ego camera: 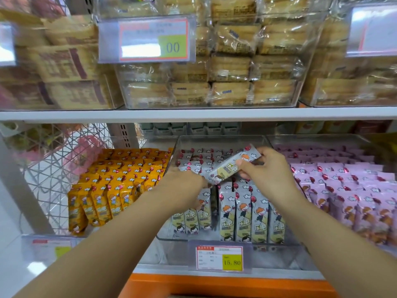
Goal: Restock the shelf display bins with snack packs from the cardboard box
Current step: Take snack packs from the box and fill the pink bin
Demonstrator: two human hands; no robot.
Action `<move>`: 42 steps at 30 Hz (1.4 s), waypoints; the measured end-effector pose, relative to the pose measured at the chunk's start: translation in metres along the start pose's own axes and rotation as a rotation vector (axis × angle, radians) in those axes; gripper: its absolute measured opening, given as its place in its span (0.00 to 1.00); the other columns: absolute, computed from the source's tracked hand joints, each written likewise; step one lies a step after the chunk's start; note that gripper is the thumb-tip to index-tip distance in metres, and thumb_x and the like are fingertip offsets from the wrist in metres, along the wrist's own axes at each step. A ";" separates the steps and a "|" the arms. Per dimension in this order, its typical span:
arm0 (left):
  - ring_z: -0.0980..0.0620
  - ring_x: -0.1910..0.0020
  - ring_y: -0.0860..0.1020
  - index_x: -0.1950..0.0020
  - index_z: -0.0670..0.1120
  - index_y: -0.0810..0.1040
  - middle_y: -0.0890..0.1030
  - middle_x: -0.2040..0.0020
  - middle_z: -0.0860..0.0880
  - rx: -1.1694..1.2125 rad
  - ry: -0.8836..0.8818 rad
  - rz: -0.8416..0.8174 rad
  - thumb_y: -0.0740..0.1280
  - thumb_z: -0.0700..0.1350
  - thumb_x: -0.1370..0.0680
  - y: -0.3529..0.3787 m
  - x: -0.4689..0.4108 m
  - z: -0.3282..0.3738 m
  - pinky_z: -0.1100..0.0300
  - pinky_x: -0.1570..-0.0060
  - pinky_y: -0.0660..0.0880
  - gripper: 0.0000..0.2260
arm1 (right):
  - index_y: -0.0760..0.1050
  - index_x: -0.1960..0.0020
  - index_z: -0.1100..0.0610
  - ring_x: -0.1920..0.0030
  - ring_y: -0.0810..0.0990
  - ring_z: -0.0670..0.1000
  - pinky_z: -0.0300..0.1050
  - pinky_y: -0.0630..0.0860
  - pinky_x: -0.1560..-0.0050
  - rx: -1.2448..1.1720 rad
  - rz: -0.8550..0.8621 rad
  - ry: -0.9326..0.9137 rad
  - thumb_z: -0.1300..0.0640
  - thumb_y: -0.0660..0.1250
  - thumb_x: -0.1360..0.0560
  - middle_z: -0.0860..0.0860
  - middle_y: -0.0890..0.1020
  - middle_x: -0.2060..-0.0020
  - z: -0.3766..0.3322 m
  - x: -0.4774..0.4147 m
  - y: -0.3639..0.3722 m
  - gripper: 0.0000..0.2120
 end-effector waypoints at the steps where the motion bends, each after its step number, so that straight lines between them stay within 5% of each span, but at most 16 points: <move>1: 0.48 0.39 0.75 0.28 0.53 0.67 0.80 0.43 0.51 -0.012 0.005 0.004 0.66 0.52 0.22 0.001 0.001 0.000 0.45 0.30 0.58 0.23 | 0.76 0.49 0.57 0.61 0.84 0.50 0.50 0.82 0.55 0.006 -0.044 0.011 0.60 0.70 0.26 0.52 0.83 0.59 0.001 -0.002 0.008 0.06; 6: 0.47 0.39 0.75 0.29 0.53 0.68 0.79 0.39 0.50 -0.046 0.023 0.041 0.66 0.52 0.22 0.002 0.003 0.001 0.46 0.32 0.59 0.21 | 0.77 0.43 0.59 0.65 0.82 0.44 0.41 0.80 0.61 0.331 -0.232 -0.063 0.59 0.71 0.27 0.51 0.82 0.62 -0.014 -0.013 0.031 0.13; 10: 0.47 0.44 0.77 0.32 0.52 0.70 0.80 0.42 0.49 -0.060 0.017 0.061 0.66 0.51 0.21 0.003 0.000 0.000 0.47 0.34 0.62 0.18 | 0.76 0.48 0.53 0.67 0.72 0.39 0.32 0.64 0.72 0.605 -0.359 -0.224 0.57 0.71 0.27 0.44 0.76 0.62 -0.036 -0.012 0.045 0.09; 15: 0.47 0.49 0.78 0.34 0.49 0.70 0.80 0.45 0.49 -0.091 0.018 0.118 0.65 0.48 0.21 -0.001 -0.004 0.003 0.49 0.36 0.65 0.16 | 0.79 0.48 0.53 0.57 0.75 0.50 0.41 0.68 0.59 0.866 -0.501 -0.315 0.54 0.72 0.27 0.49 0.77 0.58 -0.014 0.004 0.084 0.09; 20: 0.46 0.42 0.75 0.32 0.48 0.68 0.75 0.39 0.48 -0.160 0.025 0.182 0.65 0.47 0.21 -0.003 -0.004 0.005 0.49 0.40 0.67 0.19 | 0.81 0.45 0.50 0.45 0.70 0.52 0.50 0.71 0.44 0.942 -0.612 -0.312 0.46 0.62 0.21 0.51 0.71 0.50 0.002 0.010 0.090 0.13; 24: 0.44 0.37 0.71 0.30 0.49 0.66 0.71 0.36 0.46 -0.138 0.004 0.207 0.65 0.51 0.22 -0.004 -0.005 0.001 0.49 0.38 0.67 0.22 | 0.81 0.49 0.51 0.47 0.73 0.51 0.50 0.73 0.45 0.800 -0.545 -0.253 0.37 0.63 0.26 0.50 0.73 0.48 -0.008 0.011 0.079 0.20; 28: 0.44 0.36 0.72 0.28 0.49 0.65 0.72 0.35 0.46 -0.159 -0.003 0.207 0.65 0.49 0.22 -0.003 -0.004 0.000 0.48 0.36 0.66 0.24 | 0.75 0.37 0.47 0.37 0.70 0.53 0.51 0.66 0.38 0.973 -0.540 -0.260 0.28 0.67 0.37 0.49 0.76 0.41 -0.010 0.022 0.083 0.35; 32: 0.44 0.35 0.71 0.28 0.48 0.64 0.72 0.34 0.47 -0.168 0.006 0.201 0.66 0.52 0.22 -0.003 -0.002 0.001 0.48 0.34 0.66 0.25 | 0.65 0.34 0.52 0.38 0.66 0.53 0.52 0.61 0.38 1.187 -0.488 -0.392 0.32 0.70 0.36 0.49 0.71 0.40 -0.007 0.036 0.095 0.39; 38: 0.45 0.38 0.73 0.30 0.47 0.66 0.73 0.37 0.47 -0.145 0.034 0.223 0.65 0.56 0.23 -0.007 0.003 0.004 0.49 0.36 0.67 0.25 | 0.60 0.33 0.51 0.43 0.64 0.52 0.49 0.60 0.43 1.108 -0.453 -0.504 0.42 0.70 0.32 0.48 0.69 0.41 -0.008 0.042 0.093 0.34; 42: 0.45 0.39 0.73 0.30 0.47 0.67 0.73 0.38 0.47 -0.171 0.025 0.230 0.65 0.56 0.23 -0.006 0.004 0.004 0.49 0.38 0.67 0.24 | 0.54 0.29 0.51 0.42 0.64 0.52 0.49 0.60 0.42 1.169 -0.457 -0.573 0.41 0.72 0.34 0.49 0.68 0.40 -0.005 0.049 0.092 0.41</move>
Point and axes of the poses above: each hand's wrist, its own x-axis away from the middle knuckle, its own y-axis out of the palm, z = x × y, the point moved 10 cm from there along -x, towards the middle knuckle
